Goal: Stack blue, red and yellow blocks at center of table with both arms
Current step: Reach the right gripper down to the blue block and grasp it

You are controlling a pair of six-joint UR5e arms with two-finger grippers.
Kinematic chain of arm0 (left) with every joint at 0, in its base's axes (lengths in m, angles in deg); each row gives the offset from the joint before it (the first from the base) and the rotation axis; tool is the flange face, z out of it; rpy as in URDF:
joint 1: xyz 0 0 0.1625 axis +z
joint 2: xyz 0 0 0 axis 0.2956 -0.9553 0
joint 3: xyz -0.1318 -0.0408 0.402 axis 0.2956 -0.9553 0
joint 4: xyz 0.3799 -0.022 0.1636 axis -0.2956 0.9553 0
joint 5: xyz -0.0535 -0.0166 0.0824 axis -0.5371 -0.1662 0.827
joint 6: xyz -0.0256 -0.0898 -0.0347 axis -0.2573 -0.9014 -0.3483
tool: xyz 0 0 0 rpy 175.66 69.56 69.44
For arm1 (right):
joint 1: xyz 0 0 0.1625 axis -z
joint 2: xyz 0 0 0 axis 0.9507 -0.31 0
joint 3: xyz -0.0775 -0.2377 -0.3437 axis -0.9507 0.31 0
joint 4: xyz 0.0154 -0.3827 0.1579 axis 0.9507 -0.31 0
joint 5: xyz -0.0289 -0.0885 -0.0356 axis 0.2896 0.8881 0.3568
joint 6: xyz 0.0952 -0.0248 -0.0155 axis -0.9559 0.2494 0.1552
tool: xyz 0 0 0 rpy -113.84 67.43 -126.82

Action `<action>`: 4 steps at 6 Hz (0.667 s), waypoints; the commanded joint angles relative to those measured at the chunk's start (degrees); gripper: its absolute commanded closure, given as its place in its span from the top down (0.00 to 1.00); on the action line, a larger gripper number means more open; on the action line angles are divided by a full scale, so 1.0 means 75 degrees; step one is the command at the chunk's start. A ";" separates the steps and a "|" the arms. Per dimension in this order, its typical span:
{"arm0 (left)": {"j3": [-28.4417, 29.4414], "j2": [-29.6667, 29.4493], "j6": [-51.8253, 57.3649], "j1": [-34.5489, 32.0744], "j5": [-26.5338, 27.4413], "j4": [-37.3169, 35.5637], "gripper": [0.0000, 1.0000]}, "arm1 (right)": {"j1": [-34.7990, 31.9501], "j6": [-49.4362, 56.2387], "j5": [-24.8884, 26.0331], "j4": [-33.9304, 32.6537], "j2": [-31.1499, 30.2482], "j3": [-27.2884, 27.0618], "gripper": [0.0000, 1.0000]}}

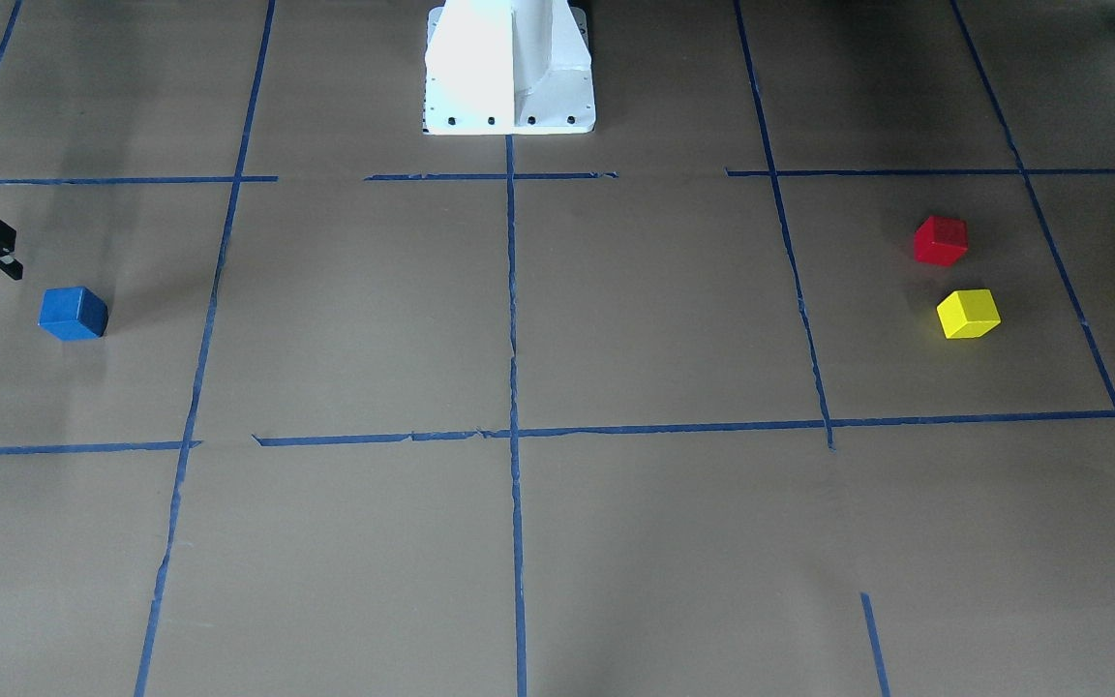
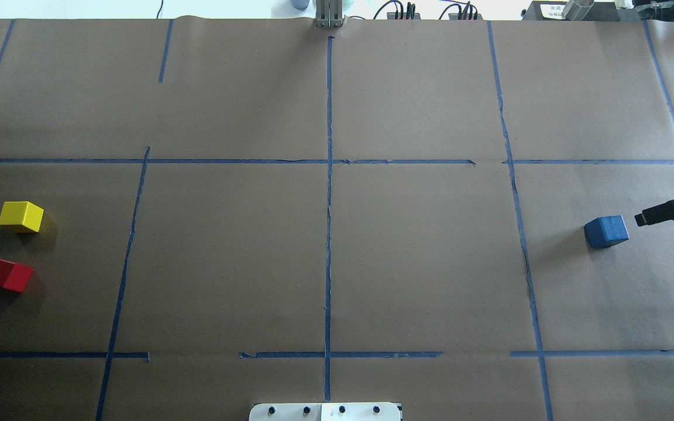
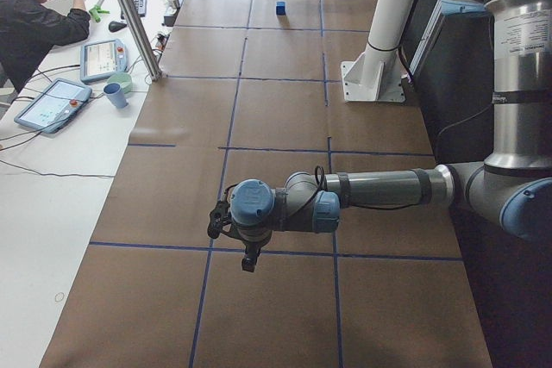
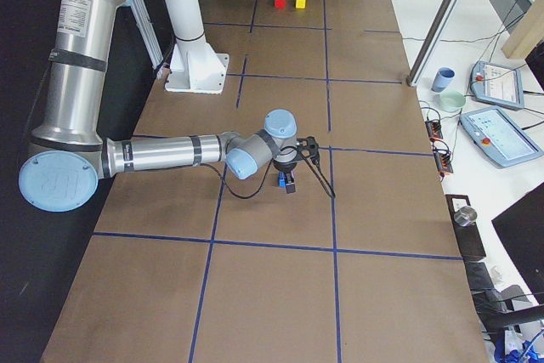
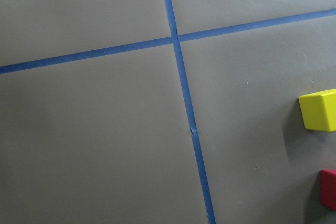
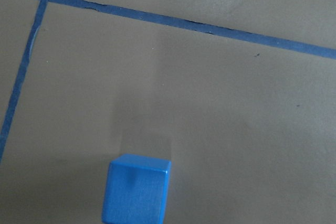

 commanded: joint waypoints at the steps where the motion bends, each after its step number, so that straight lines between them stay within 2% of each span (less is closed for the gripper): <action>1: 0.0027 0.0000 0.0000 0.0000 0.0000 0.0000 1.00 | 0.0388 -0.1032 0.0239 -0.0025 0.0408 0.0056 1.00; 4: 0.0039 0.0000 0.0000 0.0012 0.0000 0.0000 1.00 | 0.0856 -0.1119 0.0671 -0.0062 0.0634 0.0524 1.00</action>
